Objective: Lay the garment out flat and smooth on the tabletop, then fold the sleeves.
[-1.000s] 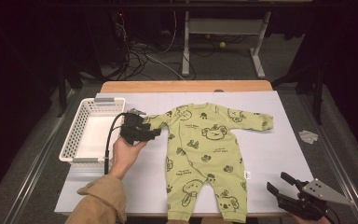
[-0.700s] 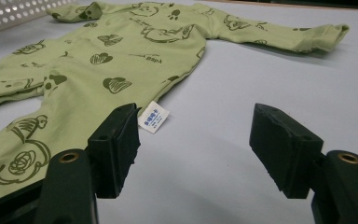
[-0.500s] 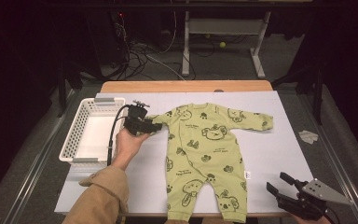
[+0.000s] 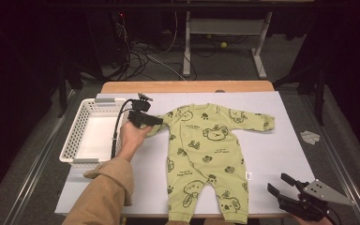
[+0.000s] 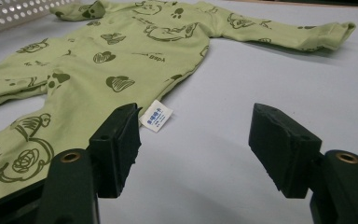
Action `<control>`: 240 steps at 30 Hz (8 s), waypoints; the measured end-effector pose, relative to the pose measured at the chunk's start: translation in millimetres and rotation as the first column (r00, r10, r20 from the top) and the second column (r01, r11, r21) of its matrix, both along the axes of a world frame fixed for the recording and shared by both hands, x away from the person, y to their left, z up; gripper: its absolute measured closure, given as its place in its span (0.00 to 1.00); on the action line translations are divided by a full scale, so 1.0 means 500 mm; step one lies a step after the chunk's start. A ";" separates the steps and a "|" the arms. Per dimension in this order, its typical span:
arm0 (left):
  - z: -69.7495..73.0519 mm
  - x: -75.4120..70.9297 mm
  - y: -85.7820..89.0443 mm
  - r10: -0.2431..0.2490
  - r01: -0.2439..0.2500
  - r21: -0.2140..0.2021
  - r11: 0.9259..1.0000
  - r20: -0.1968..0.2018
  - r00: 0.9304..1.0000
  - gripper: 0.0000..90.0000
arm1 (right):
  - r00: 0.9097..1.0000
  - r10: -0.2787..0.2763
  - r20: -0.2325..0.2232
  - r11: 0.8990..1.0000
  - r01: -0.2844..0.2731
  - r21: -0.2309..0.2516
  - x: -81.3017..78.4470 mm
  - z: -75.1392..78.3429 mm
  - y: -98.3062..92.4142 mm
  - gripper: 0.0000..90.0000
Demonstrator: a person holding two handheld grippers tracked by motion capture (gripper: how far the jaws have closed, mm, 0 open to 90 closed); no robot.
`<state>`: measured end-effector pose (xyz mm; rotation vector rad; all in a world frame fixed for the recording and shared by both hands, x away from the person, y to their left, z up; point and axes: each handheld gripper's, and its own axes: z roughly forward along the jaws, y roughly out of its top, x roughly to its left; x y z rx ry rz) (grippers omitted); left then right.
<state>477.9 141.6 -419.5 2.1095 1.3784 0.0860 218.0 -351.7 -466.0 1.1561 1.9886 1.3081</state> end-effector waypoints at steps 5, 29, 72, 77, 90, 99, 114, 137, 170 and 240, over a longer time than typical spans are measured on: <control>-0.020 0.024 0.004 0.026 -0.025 0.035 0.999 -0.038 0.999 0.55 | 1.000 0.000 -0.004 1.000 0.000 0.000 0.001 0.000 0.000 0.39; -0.058 0.039 -0.016 0.040 -0.024 0.213 0.977 -0.072 0.997 0.69 | 1.000 0.007 0.000 1.000 -0.007 -0.002 0.000 -0.001 0.000 0.40; -0.037 0.025 0.000 0.018 -0.016 0.080 0.997 -0.029 0.999 0.95 | 1.000 0.003 0.011 1.000 -0.002 -0.013 -0.003 0.000 0.001 0.41; -0.023 0.019 0.009 0.020 -0.019 0.062 0.998 -0.003 1.000 0.95 | 1.000 0.002 0.007 1.000 -0.002 -0.011 -0.002 -0.001 0.000 0.40; 0.007 0.006 0.024 0.026 -0.026 0.009 1.000 0.032 0.999 0.95 | 1.000 0.003 0.009 1.000 -0.003 -0.012 -0.003 0.000 0.001 0.40; 0.011 0.010 0.030 0.032 -0.032 0.011 0.999 0.037 0.999 0.95 | 1.000 0.002 0.007 1.000 -0.002 -0.014 -0.002 0.000 0.002 0.40; 0.025 0.001 0.025 0.014 -0.012 -0.026 1.000 0.065 0.998 0.95 | 1.000 0.009 0.001 1.000 -0.009 -0.012 -0.001 -0.001 0.003 0.40; 0.054 -0.010 0.017 -0.047 0.052 -0.059 0.997 0.091 0.995 0.95 | 1.000 0.000 -0.006 1.000 0.000 -0.015 0.002 0.000 0.005 0.40; 0.081 -0.025 -0.030 -0.130 0.140 -0.078 0.987 0.122 0.984 0.95 | 1.000 0.012 0.000 1.000 -0.012 -0.019 0.000 0.000 0.006 0.40; 0.008 -0.032 -0.246 -0.345 0.347 -0.033 0.937 0.056 0.937 0.77 | 1.000 0.018 0.008 1.000 -0.018 -0.011 -0.003 0.000 0.001 0.40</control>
